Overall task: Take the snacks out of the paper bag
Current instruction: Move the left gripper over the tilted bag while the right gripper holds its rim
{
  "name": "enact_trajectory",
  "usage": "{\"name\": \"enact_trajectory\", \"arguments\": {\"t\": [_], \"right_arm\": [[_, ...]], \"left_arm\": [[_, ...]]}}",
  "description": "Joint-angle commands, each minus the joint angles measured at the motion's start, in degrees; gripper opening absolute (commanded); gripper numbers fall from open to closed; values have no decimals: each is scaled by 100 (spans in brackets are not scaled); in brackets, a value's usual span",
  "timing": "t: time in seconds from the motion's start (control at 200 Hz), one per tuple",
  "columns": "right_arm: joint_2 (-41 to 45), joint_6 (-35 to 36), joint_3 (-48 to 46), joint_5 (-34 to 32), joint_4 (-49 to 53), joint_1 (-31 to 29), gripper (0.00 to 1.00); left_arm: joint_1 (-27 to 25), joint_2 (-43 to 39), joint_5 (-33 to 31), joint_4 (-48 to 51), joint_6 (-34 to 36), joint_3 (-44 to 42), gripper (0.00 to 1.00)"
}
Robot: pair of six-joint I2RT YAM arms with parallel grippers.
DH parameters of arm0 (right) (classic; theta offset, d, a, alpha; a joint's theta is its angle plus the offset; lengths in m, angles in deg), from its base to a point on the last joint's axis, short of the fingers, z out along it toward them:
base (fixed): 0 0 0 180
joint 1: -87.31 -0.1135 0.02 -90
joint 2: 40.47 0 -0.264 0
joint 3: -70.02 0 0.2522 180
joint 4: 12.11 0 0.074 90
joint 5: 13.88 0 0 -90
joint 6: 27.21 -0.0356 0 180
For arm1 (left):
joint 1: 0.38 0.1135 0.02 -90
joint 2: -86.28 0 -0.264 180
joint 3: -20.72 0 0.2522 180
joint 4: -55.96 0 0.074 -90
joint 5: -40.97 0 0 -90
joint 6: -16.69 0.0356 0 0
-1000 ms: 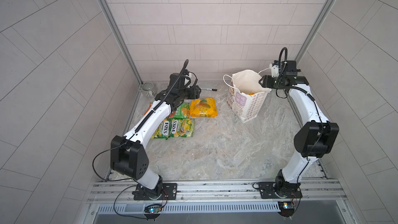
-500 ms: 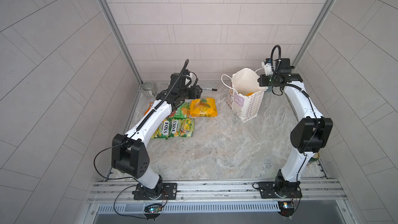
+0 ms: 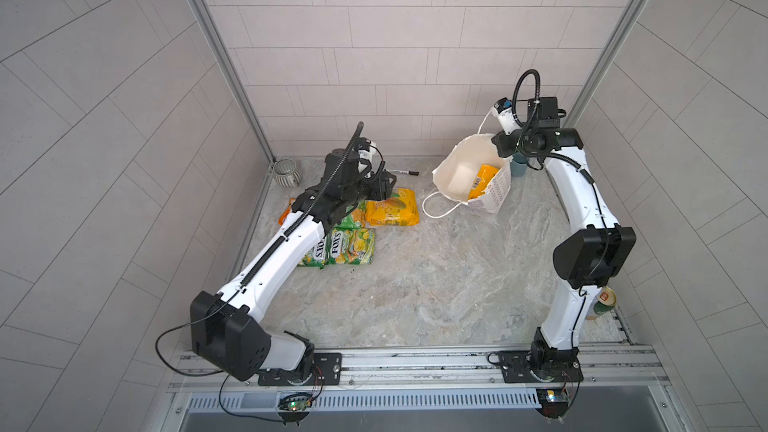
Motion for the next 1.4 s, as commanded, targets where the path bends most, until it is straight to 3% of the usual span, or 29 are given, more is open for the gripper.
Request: {"name": "enact_trajectory", "arguments": {"t": [0.0,0.135,0.34,0.46,0.655,0.851,1.391], "right_arm": [[277,900,75,304,283,-86,0],[716,1155,-672,545,222,-247,0],[2239,1052,-3357,259,-1548,-683,0],[2773,893,-4216,135,-2043,-896,0],[3253,185,-4837,-2,-2550,-1074,0],[3584,-640,-5223,-264,-3123,-1710,0],[4590,-1624,-5809,-1030,-3150,-2104,0]], "left_arm": [[-133,-20,-93,-31,37,-247,65],[-349,-78,-159,-25,41,-484,65],[-851,-386,-512,75,144,-761,65],[-1090,-591,-584,67,155,-784,65],[-1578,-407,-668,-146,344,-666,65],[-2031,128,-591,-256,359,-267,63],[-2247,974,-458,-284,434,68,62]]}}
